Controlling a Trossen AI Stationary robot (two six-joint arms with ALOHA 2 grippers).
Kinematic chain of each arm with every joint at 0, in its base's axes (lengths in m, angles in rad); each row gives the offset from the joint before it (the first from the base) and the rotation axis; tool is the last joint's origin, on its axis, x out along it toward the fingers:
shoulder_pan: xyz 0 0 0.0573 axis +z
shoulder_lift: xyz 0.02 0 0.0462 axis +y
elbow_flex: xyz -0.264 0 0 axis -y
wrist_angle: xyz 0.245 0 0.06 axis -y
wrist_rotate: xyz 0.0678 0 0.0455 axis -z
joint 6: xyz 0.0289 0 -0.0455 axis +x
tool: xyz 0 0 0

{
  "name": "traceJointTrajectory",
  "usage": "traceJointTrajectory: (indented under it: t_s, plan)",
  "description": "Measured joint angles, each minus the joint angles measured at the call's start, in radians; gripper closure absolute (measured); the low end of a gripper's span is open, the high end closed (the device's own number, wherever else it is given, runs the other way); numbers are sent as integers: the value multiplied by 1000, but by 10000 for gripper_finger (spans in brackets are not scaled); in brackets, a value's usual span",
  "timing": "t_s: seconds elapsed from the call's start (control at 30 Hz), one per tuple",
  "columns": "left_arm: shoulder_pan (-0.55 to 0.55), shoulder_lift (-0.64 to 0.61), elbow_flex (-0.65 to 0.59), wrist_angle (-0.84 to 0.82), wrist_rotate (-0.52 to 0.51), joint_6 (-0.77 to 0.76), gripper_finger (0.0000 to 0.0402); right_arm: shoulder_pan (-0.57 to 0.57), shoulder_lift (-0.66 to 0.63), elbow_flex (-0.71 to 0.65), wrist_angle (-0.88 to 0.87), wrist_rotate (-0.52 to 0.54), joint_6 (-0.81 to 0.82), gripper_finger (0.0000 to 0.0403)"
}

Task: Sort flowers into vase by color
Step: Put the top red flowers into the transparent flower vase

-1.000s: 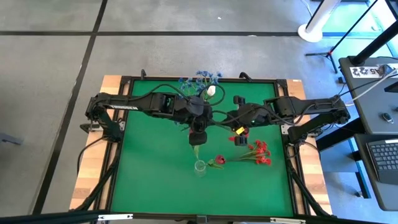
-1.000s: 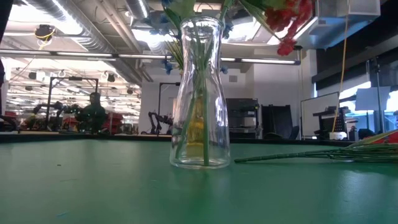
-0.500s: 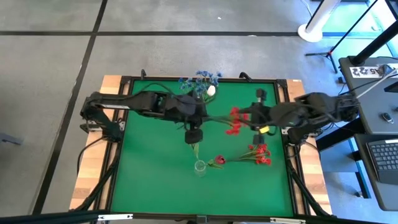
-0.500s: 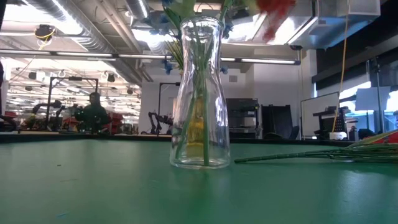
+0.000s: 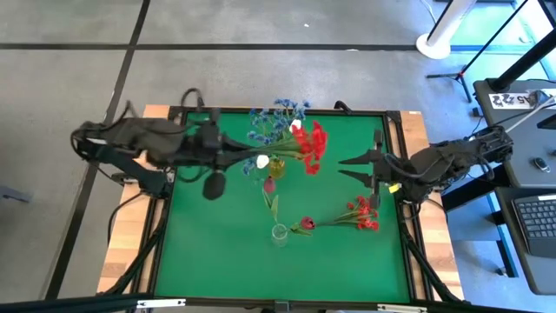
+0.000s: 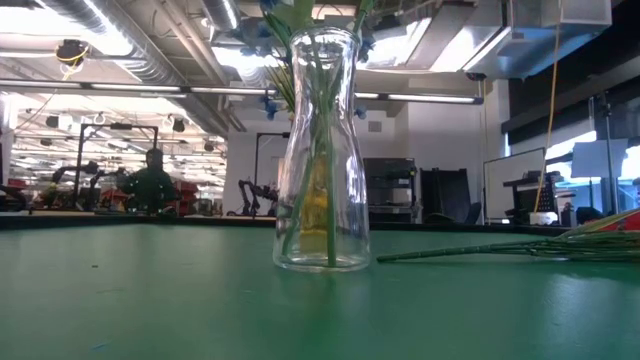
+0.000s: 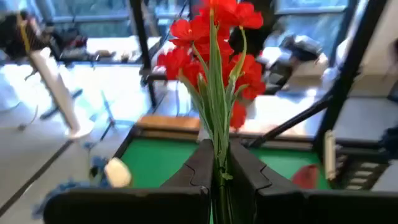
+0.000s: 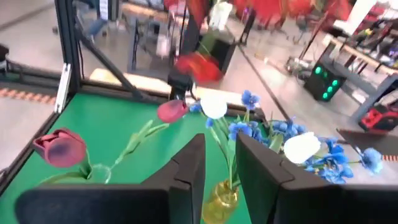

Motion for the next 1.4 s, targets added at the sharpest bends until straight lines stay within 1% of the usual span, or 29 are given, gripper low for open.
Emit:
traceJointTrajectory:
  t_s: [0.1, 0.17, 0.23, 0.33, 0.47, 0.57, 0.7, 0.77, 0.87, 1.0, 1.1, 1.23, 1.33, 1.4]
  plan:
    - [-50, -21, -6, 27, -27, 18, 383, -1, -62, -137, 165, -32, -47, 315]
    - [-72, -35, -39, 85, -36, 40, 383, -1, -93, -224, 271, -55, -75, 315]
    - [-90, -44, -93, 151, -37, 67, 383, 0, -129, -306, 378, -77, -84, 315]
    - [-104, -70, -206, 313, -36, 104, 383, 0, -165, -411, 534, -95, -102, 315]
    - [-119, -116, -409, 650, -31, 166, 383, 0, -176, -516, 671, -113, -107, 315]
    - [-126, -127, -577, 960, -20, 219, 383, -1, -175, -565, 778, -150, -108, 315]
    - [-123, -116, -765, 1345, 75, 227, 383, 0, -153, -595, 893, -236, -108, 315]
    - [-120, -103, -834, 1486, 102, 228, 383, 0, -140, -598, 924, -269, -108, 315]
    - [-119, -75, -916, 1644, 142, 221, 383, 0, -123, -596, 969, -311, -106, 315]
    - [-104, -10, -962, 1778, 183, 207, 383, -1, -68, -596, 1030, -313, -126, 315]
    - [-91, 53, -962, 1822, 183, 193, 383, 0, -14, -596, 1111, -308, -160, 315]
    - [-76, 136, -963, 1938, 183, 191, 383, -1, 66, -596, 1214, -305, -182, 315]
    - [-53, 186, -963, 1979, 185, 159, 383, -1, 114, -596, 1294, -305, -185, 304]
    - [-36, 215, -963, 1986, 185, 102, 383, -2, 141, -596, 1343, -305, -185, 289]
